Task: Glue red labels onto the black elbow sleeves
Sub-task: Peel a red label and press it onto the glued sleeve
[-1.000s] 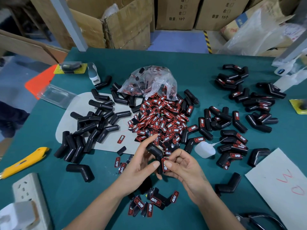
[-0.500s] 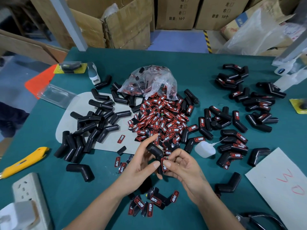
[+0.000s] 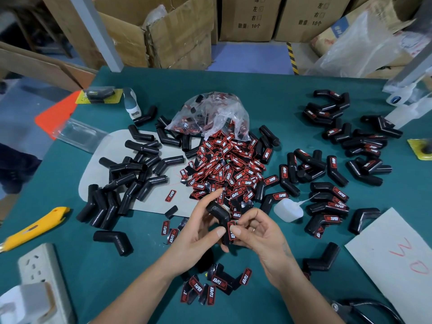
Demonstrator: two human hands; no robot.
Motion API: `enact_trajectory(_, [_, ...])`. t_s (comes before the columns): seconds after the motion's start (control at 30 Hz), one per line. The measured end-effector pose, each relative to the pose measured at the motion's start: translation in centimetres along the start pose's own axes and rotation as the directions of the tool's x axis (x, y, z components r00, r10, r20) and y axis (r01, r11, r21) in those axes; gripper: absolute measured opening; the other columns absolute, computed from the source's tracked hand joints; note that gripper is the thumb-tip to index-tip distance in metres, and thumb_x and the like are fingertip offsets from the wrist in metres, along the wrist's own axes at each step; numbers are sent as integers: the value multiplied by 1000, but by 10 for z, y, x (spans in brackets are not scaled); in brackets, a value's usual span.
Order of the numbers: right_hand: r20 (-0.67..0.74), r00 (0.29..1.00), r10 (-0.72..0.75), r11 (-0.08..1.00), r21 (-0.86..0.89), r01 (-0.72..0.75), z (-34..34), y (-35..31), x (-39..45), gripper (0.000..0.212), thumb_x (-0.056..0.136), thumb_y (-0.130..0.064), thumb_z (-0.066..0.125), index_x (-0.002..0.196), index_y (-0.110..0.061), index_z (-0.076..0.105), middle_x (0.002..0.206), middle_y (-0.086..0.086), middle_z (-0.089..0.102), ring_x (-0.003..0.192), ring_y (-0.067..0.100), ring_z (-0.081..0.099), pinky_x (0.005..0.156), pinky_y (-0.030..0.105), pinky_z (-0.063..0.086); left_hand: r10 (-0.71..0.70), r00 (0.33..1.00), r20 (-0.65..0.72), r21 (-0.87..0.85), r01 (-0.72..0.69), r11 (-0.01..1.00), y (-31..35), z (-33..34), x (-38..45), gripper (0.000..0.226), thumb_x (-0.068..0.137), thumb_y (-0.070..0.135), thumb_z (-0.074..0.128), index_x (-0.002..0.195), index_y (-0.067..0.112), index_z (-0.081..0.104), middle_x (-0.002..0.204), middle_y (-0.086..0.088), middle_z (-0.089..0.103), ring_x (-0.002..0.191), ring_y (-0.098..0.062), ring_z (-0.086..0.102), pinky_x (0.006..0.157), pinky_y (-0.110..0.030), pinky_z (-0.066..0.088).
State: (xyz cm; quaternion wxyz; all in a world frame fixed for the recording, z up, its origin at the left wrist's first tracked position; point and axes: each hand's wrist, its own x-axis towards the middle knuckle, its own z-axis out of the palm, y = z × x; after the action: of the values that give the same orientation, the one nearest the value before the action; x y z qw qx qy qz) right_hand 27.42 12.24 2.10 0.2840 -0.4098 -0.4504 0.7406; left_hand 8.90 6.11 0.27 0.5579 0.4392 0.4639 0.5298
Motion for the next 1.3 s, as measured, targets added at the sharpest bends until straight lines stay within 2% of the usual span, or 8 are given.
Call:
enact_trajectory(0.17, [17, 1000, -20, 999, 33, 19, -1, 0, 1, 23, 73, -33, 90, 82, -24, 70, 84, 7, 67, 84, 19, 65, 81, 33, 59, 10, 1000, -4, -12, -10, 1000, 0, 0, 0, 68, 104, 27, 66, 160, 44, 32, 130, -19, 57, 109, -28, 61, 78, -41, 61])
enact_trajectory(0.47, [26, 999, -26, 1000, 18, 25, 1, 2, 1, 24, 73, -34, 89, 83, -24, 70, 84, 7, 66, 84, 19, 63, 82, 35, 59, 9, 1000, 9, -13, -9, 1000, 1, 0, 0, 68, 105, 25, 66, 160, 43, 32, 127, -10, 60, 106, -25, 62, 79, -40, 61])
enact_trajectory(0.63, [21, 999, -31, 999, 11, 30, -1, 3, 2, 28, 74, -37, 91, 84, -23, 70, 87, 10, 65, 86, 23, 62, 84, 37, 59, 16, 1000, 9, -5, -16, 1000, 2, 0, 0, 66, 105, 20, 64, 159, 45, 33, 128, -17, 57, 105, -25, 62, 79, -40, 61])
enact_trajectory(0.83, [32, 999, -42, 999, 32, 41, -2, 4, 1, 41, 70, -45, 96, 85, -20, 68, 89, 17, 66, 89, 31, 61, 95, 61, 52, 21, 1000, 21, -1, -21, 1000, 4, 0, -1, 67, 105, 15, 61, 158, 47, 35, 130, -21, 56, 107, -26, 62, 78, -39, 61])
enact_trajectory(1.07, [29, 999, -24, 1000, 5, 24, 0, 5, 2, 40, 68, -48, 96, 83, -24, 68, 83, 8, 66, 83, 19, 61, 88, 44, 53, 19, 1000, 12, 0, -19, 1000, 2, 0, 0, 67, 106, 19, 63, 160, 43, 32, 128, -14, 59, 105, -26, 62, 78, -39, 62])
enact_trajectory(1.13, [23, 999, -30, 999, 14, 30, -1, 5, 2, 42, 68, -50, 96, 84, -23, 68, 84, 12, 66, 84, 24, 61, 91, 52, 51, 24, 1000, 3, -4, -24, 1000, 1, 0, 0, 67, 105, 24, 65, 160, 43, 32, 127, -17, 58, 104, -26, 62, 78, -40, 61])
enact_trajectory(1.27, [16, 999, -36, 998, 57, 35, -2, 5, 2, 43, 72, -43, 96, 87, -16, 66, 90, 36, 62, 88, 40, 62, 96, 73, 46, 34, 999, 3, -11, -34, 999, 0, 0, 0, 66, 104, 25, 66, 159, 44, 34, 127, -24, 53, 101, -28, 61, 78, -40, 61])
enact_trajectory(1.3, [18, 999, -34, 998, 55, 33, -2, 4, 2, 43, 71, -43, 96, 87, -16, 66, 90, 35, 63, 88, 39, 62, 96, 73, 46, 33, 999, 6, -8, -33, 999, 0, -1, 1, 66, 105, 23, 65, 159, 44, 34, 127, -24, 54, 101, -28, 62, 78, -40, 61])
